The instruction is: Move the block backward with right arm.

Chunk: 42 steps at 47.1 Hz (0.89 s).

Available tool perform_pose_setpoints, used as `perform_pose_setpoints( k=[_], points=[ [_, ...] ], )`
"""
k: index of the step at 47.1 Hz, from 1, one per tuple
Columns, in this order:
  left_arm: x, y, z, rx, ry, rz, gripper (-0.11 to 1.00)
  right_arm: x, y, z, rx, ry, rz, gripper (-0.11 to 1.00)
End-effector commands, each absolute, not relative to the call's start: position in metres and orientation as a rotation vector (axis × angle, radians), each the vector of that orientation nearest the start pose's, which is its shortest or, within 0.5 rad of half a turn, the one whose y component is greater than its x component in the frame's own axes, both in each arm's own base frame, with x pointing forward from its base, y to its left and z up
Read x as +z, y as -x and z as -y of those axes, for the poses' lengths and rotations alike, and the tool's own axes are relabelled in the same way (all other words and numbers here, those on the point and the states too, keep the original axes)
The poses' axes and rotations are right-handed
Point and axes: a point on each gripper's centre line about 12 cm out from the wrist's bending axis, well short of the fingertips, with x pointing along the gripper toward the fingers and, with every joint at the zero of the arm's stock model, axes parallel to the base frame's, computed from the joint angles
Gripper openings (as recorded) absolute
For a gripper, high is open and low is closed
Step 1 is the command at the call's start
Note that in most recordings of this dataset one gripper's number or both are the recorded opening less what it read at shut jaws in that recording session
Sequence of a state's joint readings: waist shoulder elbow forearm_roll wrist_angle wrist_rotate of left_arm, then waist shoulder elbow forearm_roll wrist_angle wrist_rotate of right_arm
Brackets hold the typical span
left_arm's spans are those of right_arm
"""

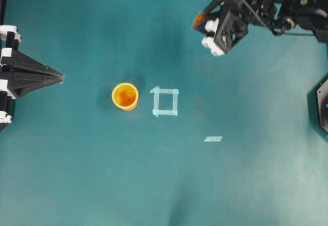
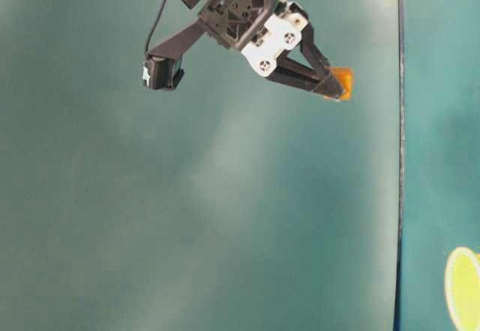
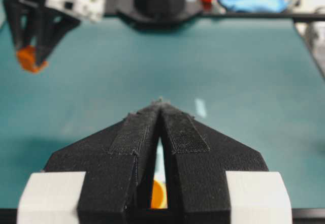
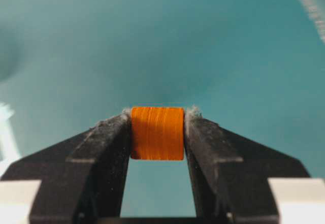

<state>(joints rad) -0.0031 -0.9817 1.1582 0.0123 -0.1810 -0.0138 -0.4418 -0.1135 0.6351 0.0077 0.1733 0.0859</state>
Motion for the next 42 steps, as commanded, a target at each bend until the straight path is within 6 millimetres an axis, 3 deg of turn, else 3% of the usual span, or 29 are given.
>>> perform_pose_setpoints(
  k=[1,23,42],
  points=[
    [0.305,-0.199,0.001,-0.006,0.0,0.04,0.0,0.222,-0.341,0.174,-0.481,-0.232,-0.62,0.41],
    [0.304,-0.199,0.001,-0.006,0.0,0.038,0.0,0.226,-0.324,0.223,-0.604,-0.253,-0.598,0.41],
    [0.304,-0.199,0.001,-0.004,-0.001,0.038,0.0,0.222,-0.325,0.23,-0.616,-0.259,-0.605,0.41]
  ],
)
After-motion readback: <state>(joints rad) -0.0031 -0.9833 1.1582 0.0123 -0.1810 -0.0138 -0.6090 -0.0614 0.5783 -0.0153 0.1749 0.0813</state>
